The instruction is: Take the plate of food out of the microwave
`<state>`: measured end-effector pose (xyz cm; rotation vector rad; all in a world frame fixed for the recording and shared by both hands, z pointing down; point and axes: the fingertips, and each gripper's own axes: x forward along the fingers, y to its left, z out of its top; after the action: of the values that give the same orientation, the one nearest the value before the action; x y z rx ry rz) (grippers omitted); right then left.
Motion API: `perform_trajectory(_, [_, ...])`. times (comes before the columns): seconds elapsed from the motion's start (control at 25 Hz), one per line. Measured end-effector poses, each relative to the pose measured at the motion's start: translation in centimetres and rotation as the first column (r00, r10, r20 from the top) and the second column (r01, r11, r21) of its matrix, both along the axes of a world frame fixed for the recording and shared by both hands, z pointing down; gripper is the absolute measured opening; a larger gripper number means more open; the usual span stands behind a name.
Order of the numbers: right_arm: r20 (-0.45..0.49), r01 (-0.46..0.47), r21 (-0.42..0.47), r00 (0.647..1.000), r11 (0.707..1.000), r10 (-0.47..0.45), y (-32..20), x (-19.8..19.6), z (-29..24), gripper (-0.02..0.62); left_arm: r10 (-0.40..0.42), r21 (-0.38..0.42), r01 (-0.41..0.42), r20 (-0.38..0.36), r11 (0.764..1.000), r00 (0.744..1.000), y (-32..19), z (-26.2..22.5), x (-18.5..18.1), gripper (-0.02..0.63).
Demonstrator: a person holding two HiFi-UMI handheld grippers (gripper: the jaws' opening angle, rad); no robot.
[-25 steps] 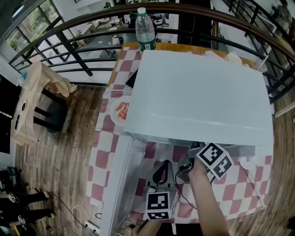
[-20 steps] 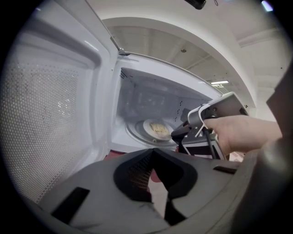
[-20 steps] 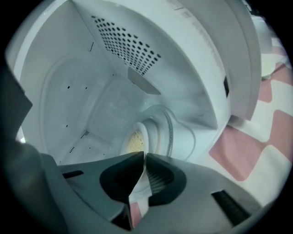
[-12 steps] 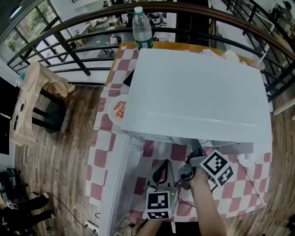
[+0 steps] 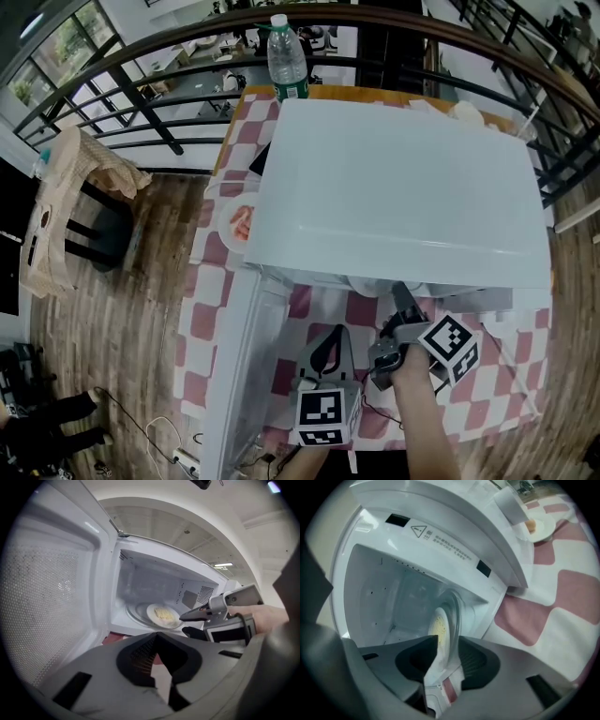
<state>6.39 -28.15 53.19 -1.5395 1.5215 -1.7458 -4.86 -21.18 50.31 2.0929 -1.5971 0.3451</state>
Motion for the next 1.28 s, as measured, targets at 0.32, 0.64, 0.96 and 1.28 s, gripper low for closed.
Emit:
perform_trajectory(0.32, [0.076, 0.046, -0.065, 0.996, 0.997, -0.041, -0.8, -1.5, 1.0, 0.196, -0.005, -0.003, 0.005, -0.001, 1.000, 1.000, 0.0, 0.0, -0.1, 0.008])
perform_trajectory(0.64, [0.011, 0.047, -0.127, 0.999, 0.991, -0.046, -1.2, -1.7, 1.5, 0.112, -0.007, -0.009, 0.007, -0.003, 1.000, 1.000, 0.3, 0.2, -0.2, 0.008])
perform_trajectory(0.96, [0.065, 0.048, -0.068, 0.997, 0.997, -0.044, -0.5, -1.5, 1.2, 0.080, -0.009, -0.014, 0.009, 0.000, 1.000, 1.000, 0.5, 0.3, -0.2, 0.008])
perform_trajectory(1.28, [0.102, 0.053, -0.015, 0.993, 0.999, -0.051, 1.4, -1.1, 0.1, 0.031, -0.002, -0.010, 0.002, -0.009, 1.000, 1.000, 0.7, 0.0, 0.4, 0.008])
